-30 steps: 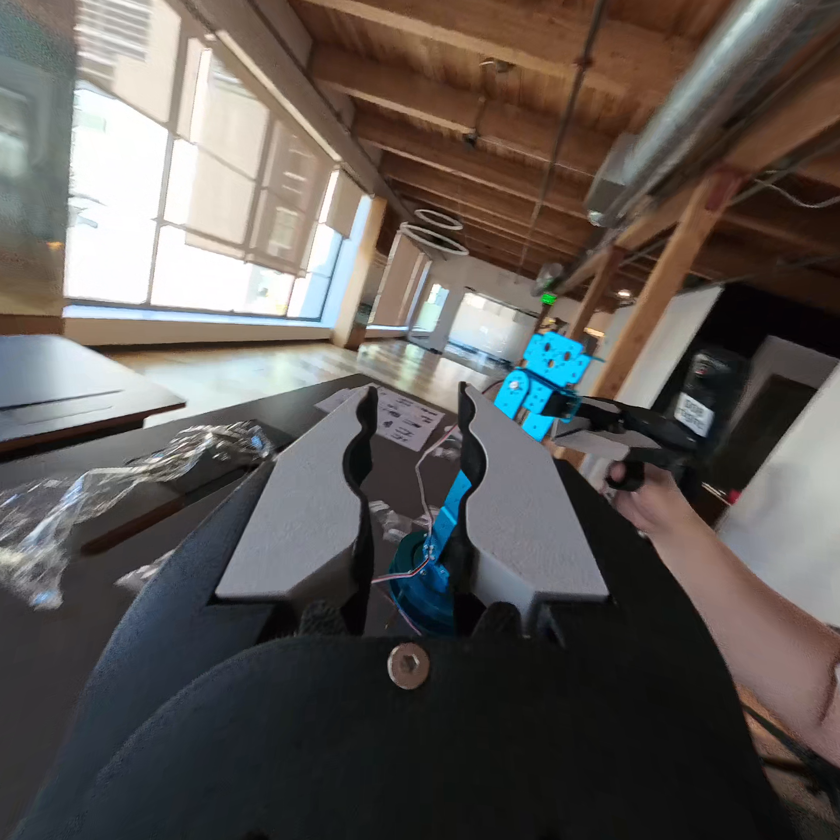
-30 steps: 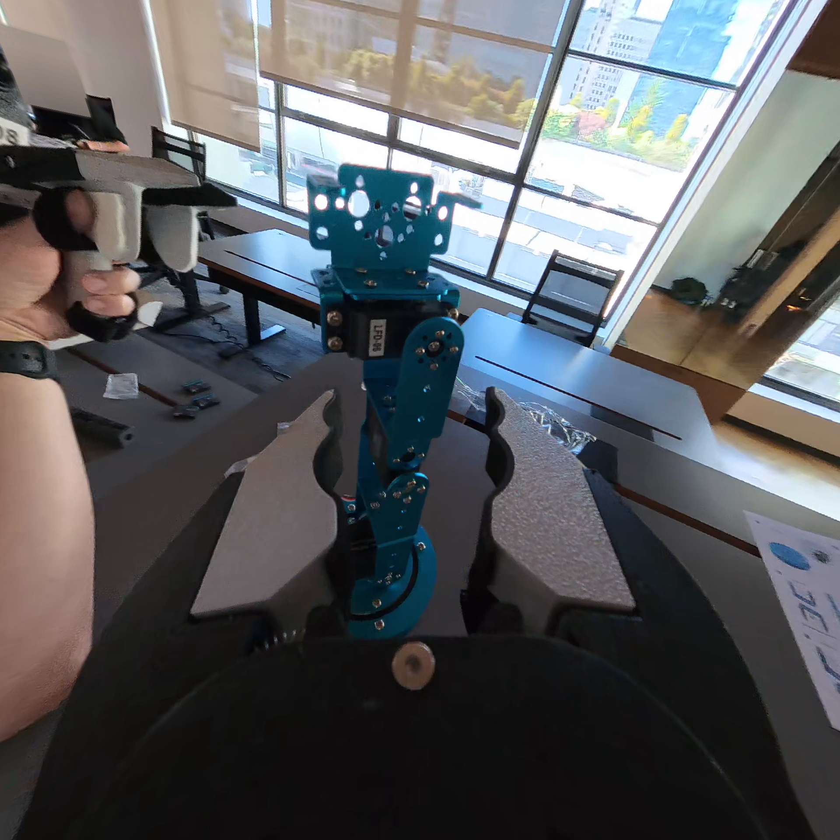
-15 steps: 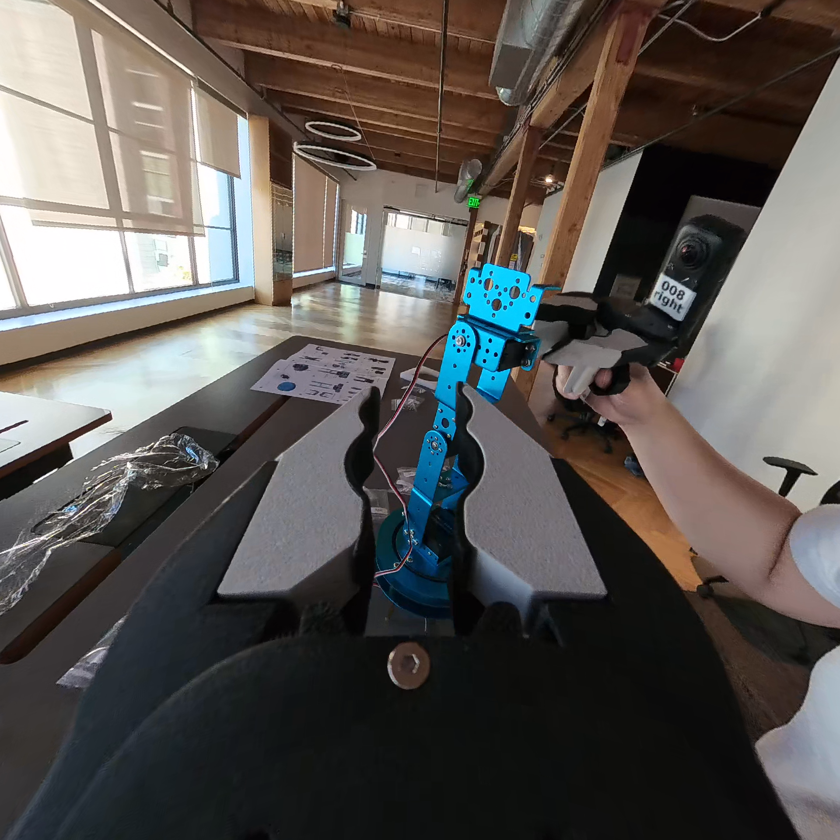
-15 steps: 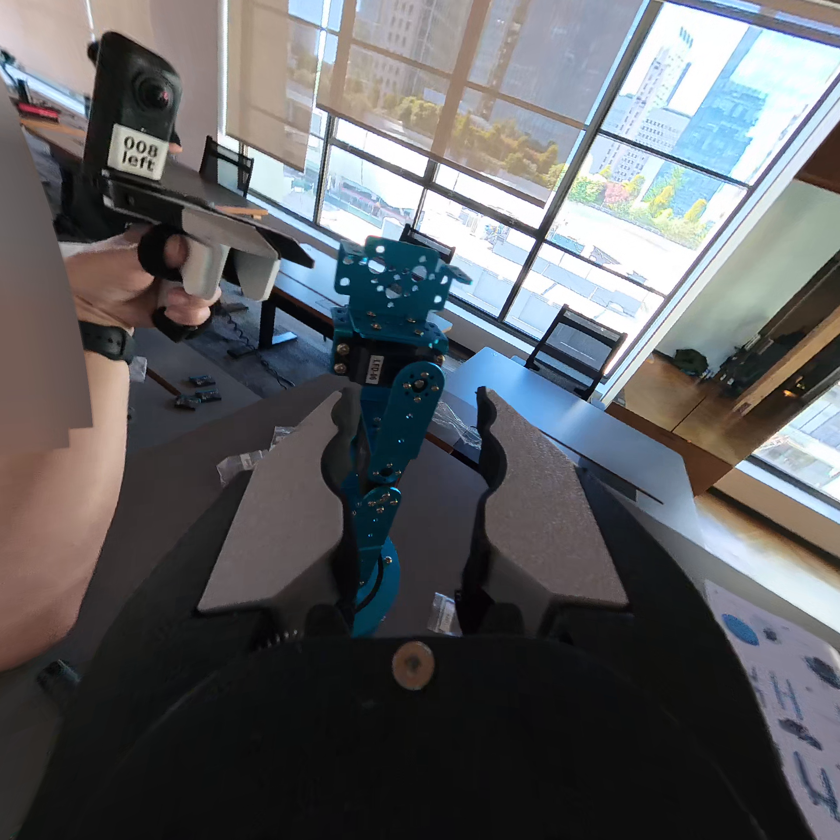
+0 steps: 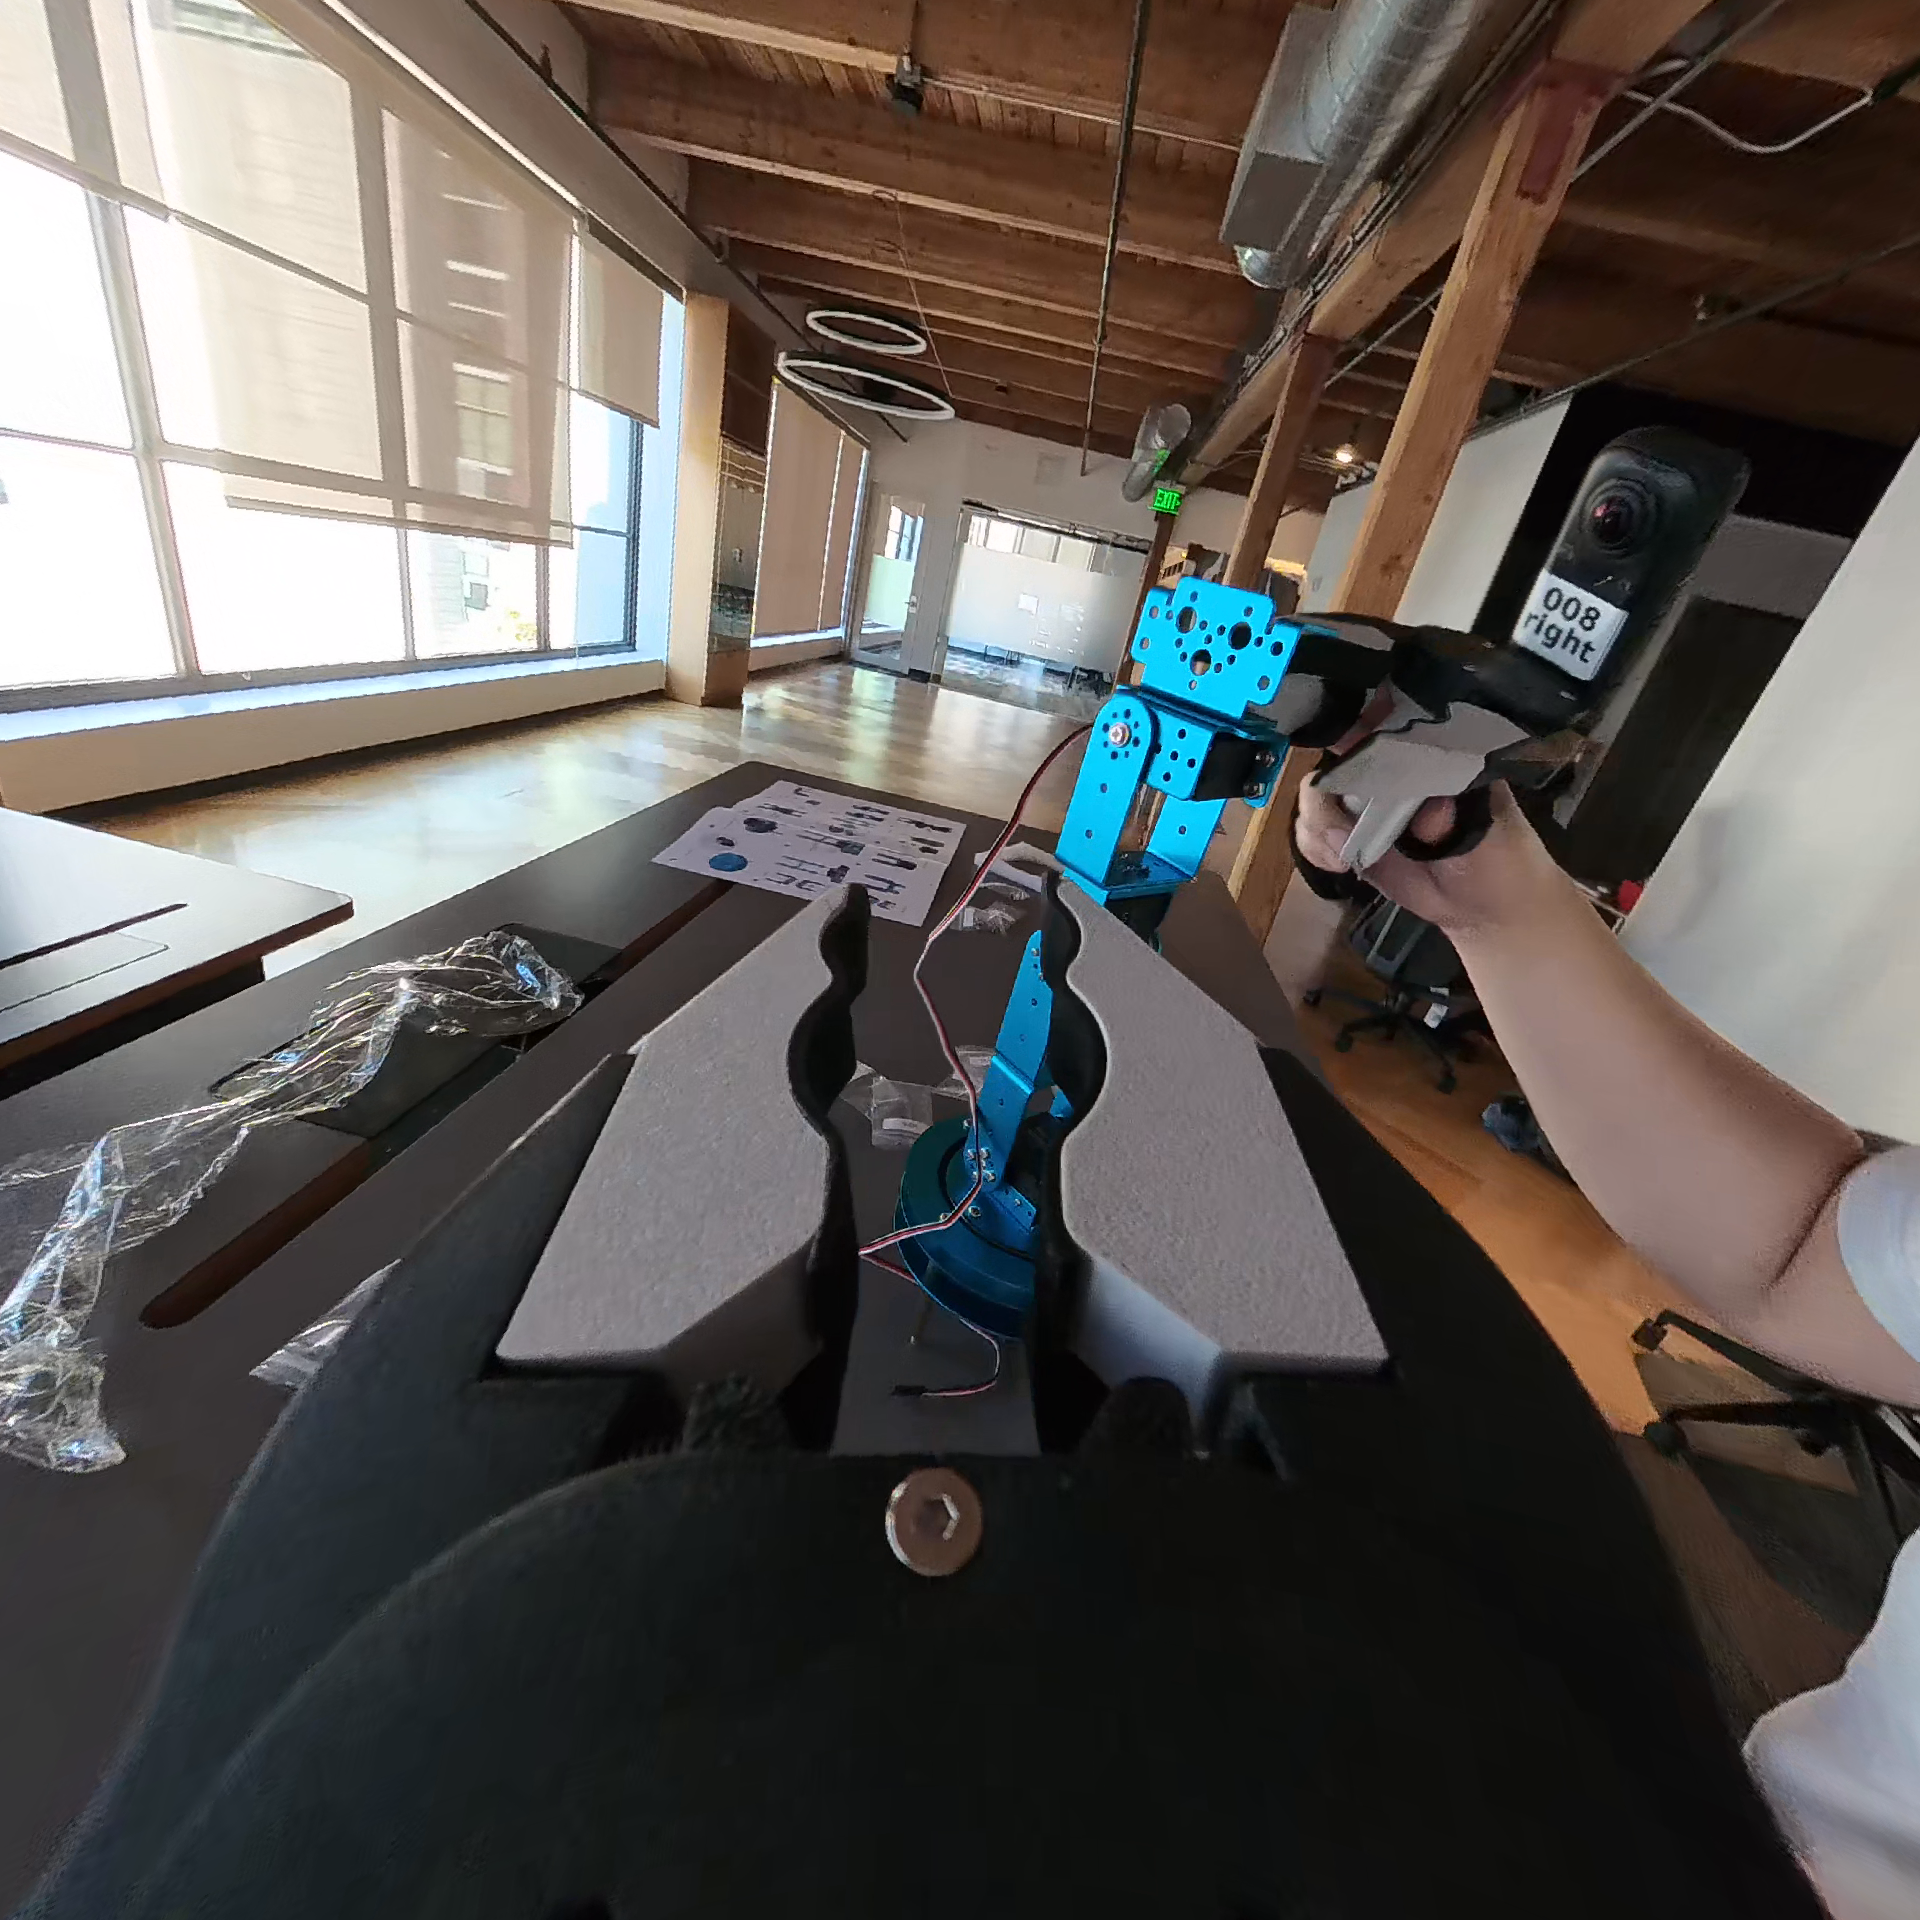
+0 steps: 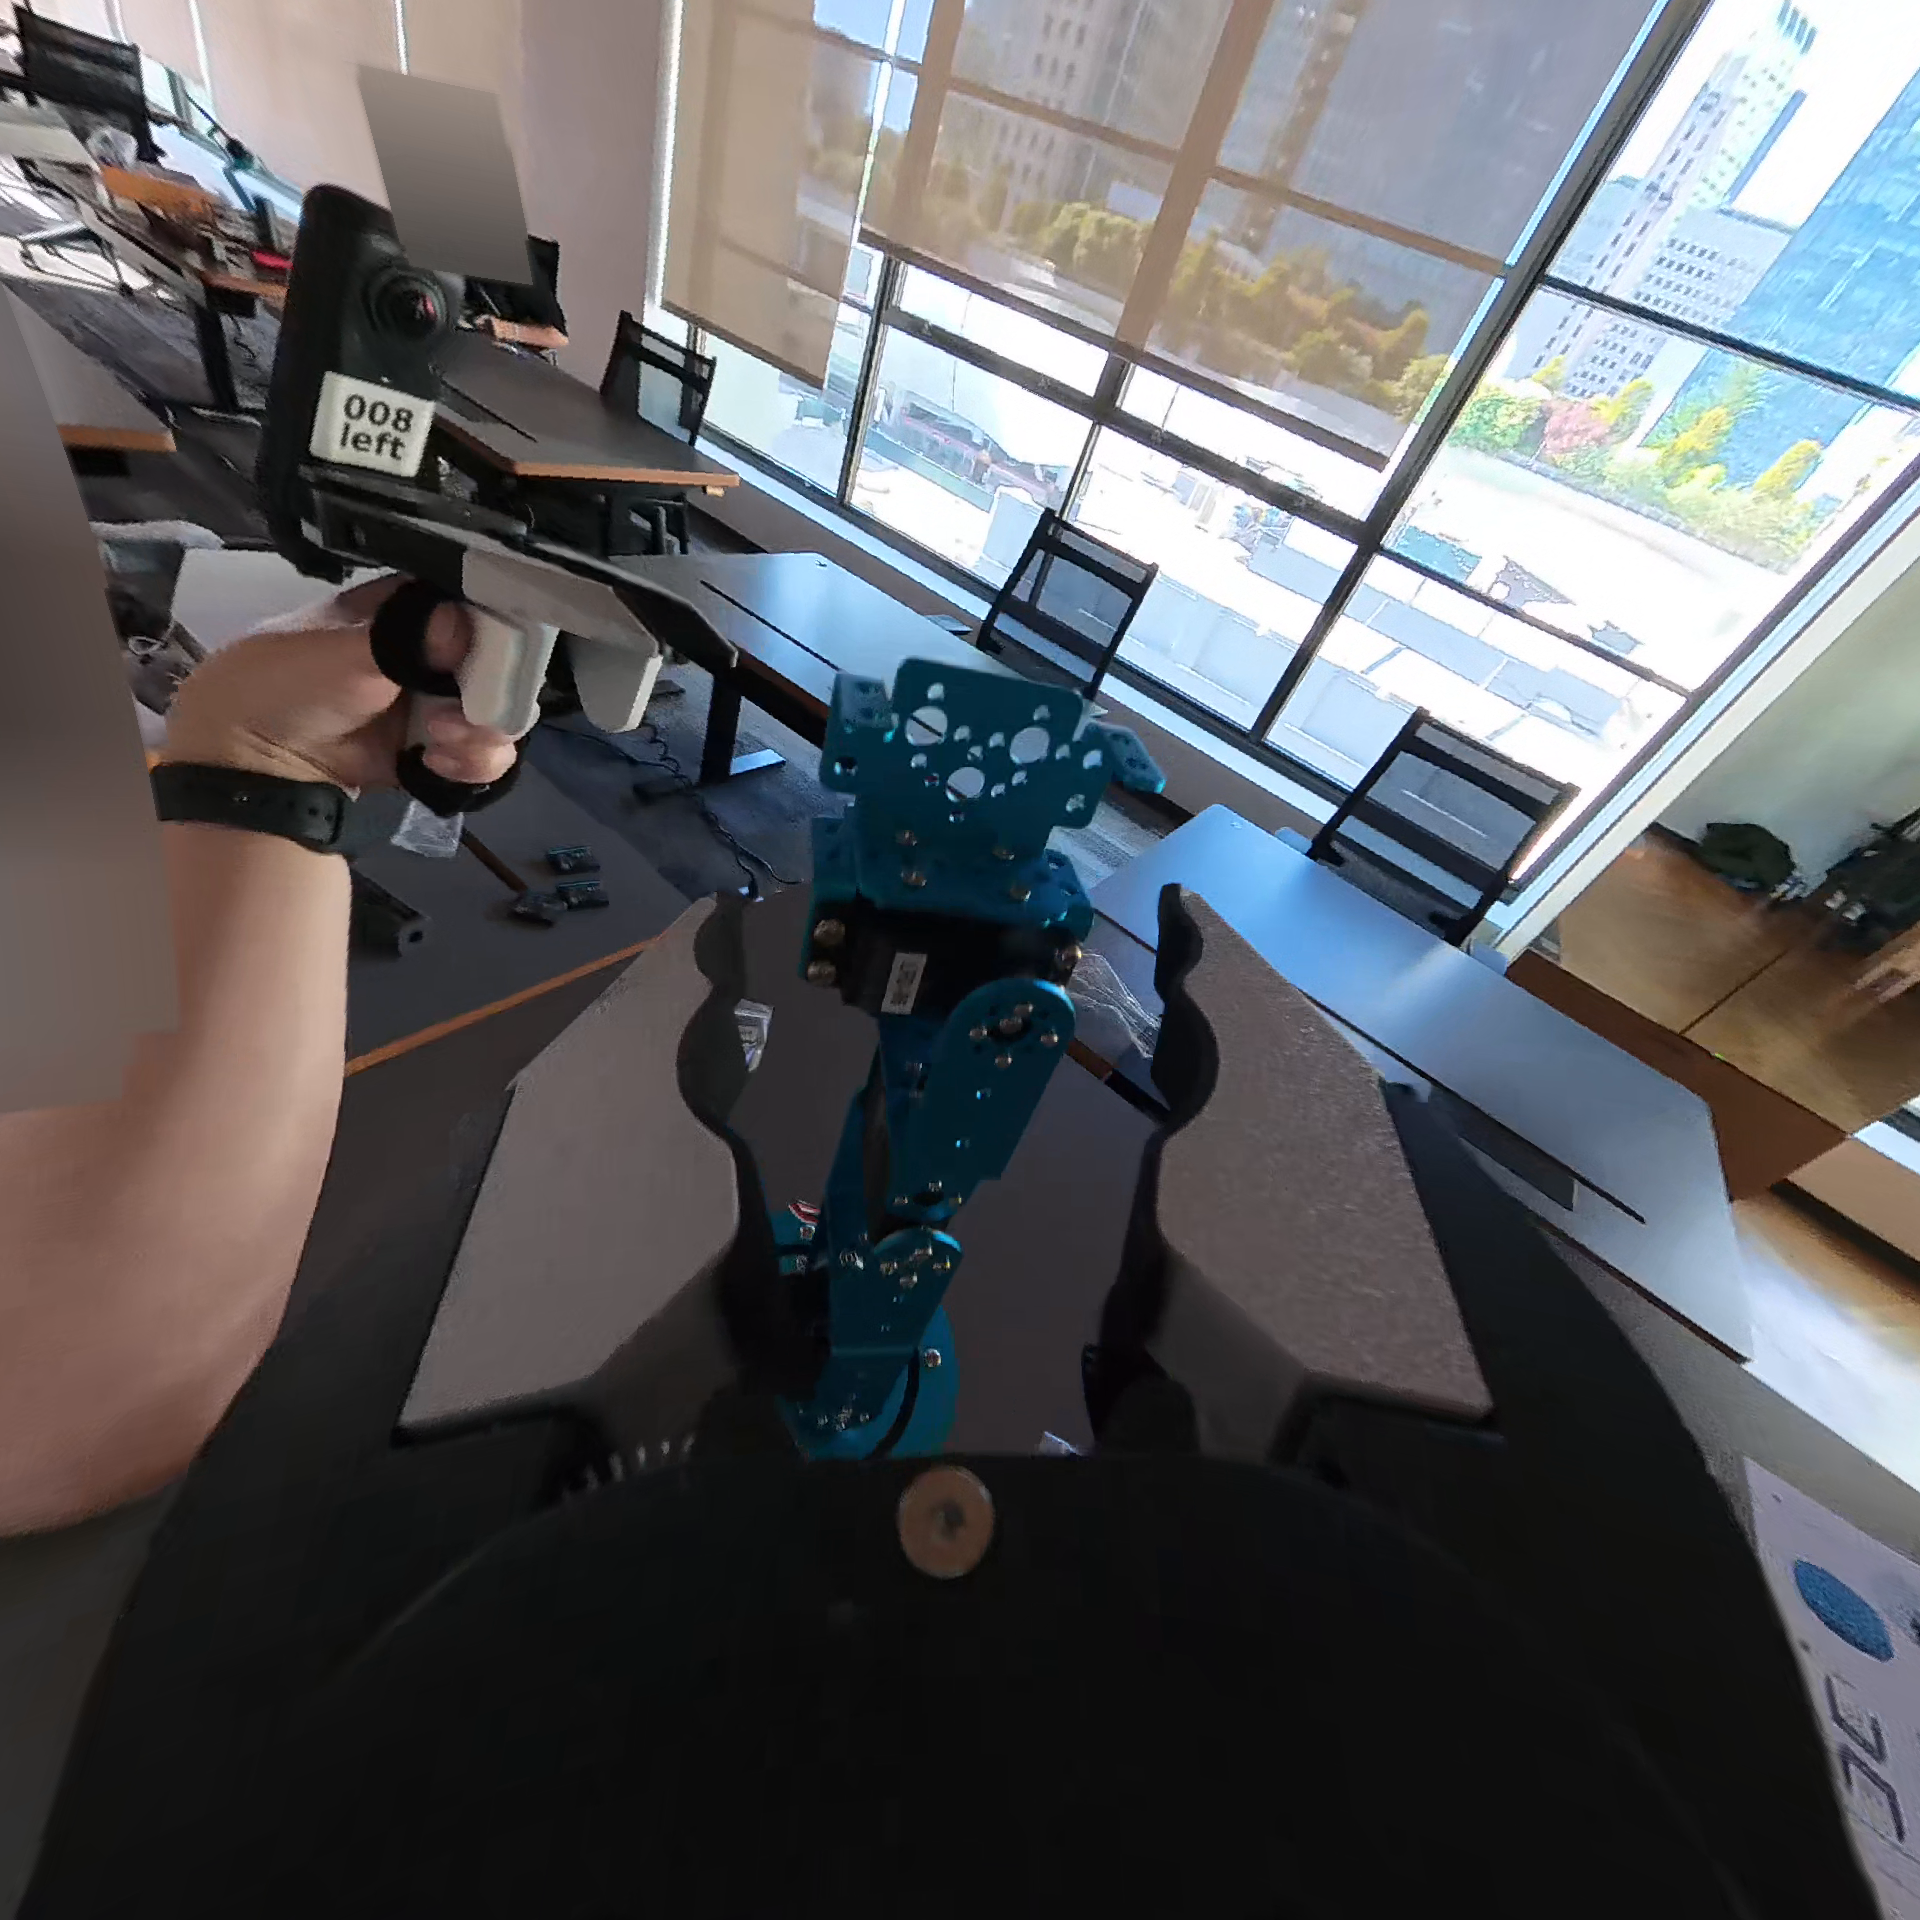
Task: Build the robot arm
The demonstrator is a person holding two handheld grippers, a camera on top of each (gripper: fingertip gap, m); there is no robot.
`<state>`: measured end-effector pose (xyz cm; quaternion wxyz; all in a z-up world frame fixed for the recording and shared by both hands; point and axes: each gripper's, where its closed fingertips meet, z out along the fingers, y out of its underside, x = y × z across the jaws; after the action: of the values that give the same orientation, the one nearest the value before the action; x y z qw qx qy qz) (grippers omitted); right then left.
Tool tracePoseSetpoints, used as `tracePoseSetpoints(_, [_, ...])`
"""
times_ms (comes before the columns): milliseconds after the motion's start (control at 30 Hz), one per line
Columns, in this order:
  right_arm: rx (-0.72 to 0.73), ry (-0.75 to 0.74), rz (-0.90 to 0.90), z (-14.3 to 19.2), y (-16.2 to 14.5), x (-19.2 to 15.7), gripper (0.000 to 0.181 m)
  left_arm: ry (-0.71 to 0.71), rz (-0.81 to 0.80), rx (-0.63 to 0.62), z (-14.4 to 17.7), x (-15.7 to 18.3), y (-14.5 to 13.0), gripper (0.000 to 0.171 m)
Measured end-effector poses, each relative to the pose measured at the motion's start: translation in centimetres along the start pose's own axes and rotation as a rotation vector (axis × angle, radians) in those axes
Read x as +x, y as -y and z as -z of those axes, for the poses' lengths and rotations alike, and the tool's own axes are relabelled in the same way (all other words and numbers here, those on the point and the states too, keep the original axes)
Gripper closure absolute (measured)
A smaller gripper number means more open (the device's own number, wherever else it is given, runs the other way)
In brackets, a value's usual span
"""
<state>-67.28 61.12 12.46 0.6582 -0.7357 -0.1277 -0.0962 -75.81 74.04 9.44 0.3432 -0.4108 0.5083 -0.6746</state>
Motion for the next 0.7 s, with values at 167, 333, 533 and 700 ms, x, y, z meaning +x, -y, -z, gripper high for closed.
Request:
tracePoseSetpoints(167, [-0.031,-0.034,0.028,-0.9,-0.4,0.4,0.103,-0.013,-0.013,0.031,0.6,0.4,0.3,0.14])
tracePoseSetpoints(333, [-0.039,-0.034,0.018,-1.3,-1.2,0.4,0.105,-0.036,-0.021,0.052,0.8,0.8,0.6,0.141])
tracePoseSetpoints(533, [0.005,-0.055,0.04,-0.3,-1.1,0.1,0.106,-0.037,-0.028,0.05,0.6,1.2,0.9,0.141])
tracePoseSetpoints(700, [0.088,-0.097,-0.006,2.1,-1.1,0.0,0.108,-0.05,-0.056,0.05,0.2,2.1,1.4,0.141])
